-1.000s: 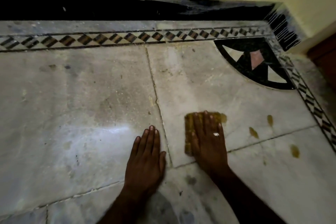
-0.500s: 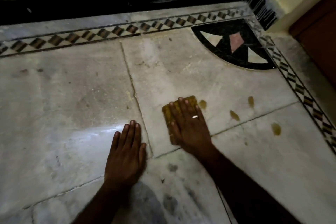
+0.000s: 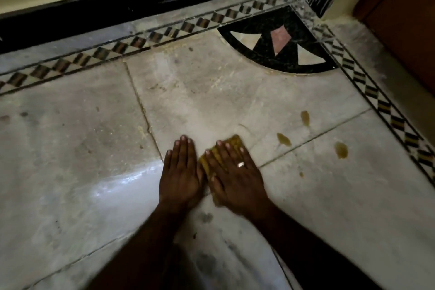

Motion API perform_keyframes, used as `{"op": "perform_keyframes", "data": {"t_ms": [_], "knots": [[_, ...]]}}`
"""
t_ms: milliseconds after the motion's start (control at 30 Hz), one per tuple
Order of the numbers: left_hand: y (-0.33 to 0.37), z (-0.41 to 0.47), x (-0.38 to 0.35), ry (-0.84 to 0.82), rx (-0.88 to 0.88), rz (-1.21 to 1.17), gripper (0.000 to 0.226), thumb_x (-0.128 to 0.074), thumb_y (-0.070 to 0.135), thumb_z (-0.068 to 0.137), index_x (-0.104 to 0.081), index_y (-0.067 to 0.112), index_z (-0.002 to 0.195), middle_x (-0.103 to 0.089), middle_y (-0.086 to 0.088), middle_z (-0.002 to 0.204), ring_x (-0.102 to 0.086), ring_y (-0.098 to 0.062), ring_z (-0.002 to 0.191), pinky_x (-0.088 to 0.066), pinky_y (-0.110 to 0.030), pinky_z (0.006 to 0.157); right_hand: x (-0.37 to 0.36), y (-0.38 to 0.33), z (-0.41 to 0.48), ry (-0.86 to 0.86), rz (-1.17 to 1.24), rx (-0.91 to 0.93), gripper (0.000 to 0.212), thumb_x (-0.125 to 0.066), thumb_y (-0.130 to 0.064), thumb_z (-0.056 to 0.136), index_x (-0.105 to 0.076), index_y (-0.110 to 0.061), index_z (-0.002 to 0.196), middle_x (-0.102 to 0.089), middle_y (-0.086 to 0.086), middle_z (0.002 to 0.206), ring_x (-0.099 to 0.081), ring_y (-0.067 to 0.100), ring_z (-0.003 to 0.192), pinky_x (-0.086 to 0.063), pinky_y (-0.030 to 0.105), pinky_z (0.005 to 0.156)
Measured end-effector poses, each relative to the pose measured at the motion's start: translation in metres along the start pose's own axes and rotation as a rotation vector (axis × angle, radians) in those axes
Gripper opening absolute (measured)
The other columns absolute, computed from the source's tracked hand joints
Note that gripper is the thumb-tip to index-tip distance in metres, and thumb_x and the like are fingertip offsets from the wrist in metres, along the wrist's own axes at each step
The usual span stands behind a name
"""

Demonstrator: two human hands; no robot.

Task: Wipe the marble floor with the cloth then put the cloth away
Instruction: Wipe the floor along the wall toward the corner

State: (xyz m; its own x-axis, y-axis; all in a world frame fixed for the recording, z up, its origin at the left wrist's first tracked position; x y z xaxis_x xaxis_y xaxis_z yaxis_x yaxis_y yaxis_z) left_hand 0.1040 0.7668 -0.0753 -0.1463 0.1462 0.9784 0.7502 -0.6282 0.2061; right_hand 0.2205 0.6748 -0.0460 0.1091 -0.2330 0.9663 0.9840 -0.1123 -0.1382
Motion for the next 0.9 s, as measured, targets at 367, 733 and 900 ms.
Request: {"op": "perform_keyframes", "data": {"t_ms": [367,733,900], "knots": [[0.018,0.027,0.0,0.023,0.0,-0.027,0.067,-0.026,0.038,0.104,-0.021,-0.001,0.159,-0.02,-0.019,0.167,-0.021,-0.032,0.155,-0.013,-0.046,0.126,0.024,0.056,-0.076,0.016,-0.136,-0.396,0.059,-0.045,-0.029,0.104,-0.035,-0.011,0.159,-0.03,0.02,0.166,-0.027,0.039,0.155,-0.033,0.061,0.118],[0.014,0.029,-0.005,0.028,-0.007,-0.005,0.062,-0.025,0.032,0.104,-0.028,-0.001,0.157,-0.025,-0.02,0.165,-0.026,-0.032,0.154,-0.017,-0.05,0.126,-0.008,0.054,0.057,0.047,0.006,-0.076,0.05,-0.041,-0.032,0.107,-0.049,-0.018,0.154,-0.046,0.013,0.159,-0.038,0.031,0.151,-0.03,0.054,0.122],[0.015,0.031,-0.005,0.015,0.031,-0.019,0.065,-0.022,0.038,0.105,-0.021,0.004,0.16,-0.018,-0.014,0.168,-0.02,-0.028,0.156,-0.012,-0.047,0.126,0.001,0.129,0.034,-0.007,-0.123,-0.286,0.057,-0.039,-0.036,0.106,-0.036,-0.019,0.16,-0.034,0.014,0.166,-0.03,0.033,0.155,-0.024,0.052,0.125]]}}
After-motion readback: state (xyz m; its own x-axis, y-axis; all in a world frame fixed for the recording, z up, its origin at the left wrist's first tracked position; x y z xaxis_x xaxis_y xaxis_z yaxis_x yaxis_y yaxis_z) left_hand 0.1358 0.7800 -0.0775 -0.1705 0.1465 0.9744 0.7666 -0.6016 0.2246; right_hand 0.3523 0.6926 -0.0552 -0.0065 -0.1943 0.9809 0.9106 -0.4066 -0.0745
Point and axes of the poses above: each hand's wrist, its own z-axis towards the middle knuckle, its own x-axis out of the back of the hand, y = z × x, the point moved 6 cm from there along z, towards the middle knuckle
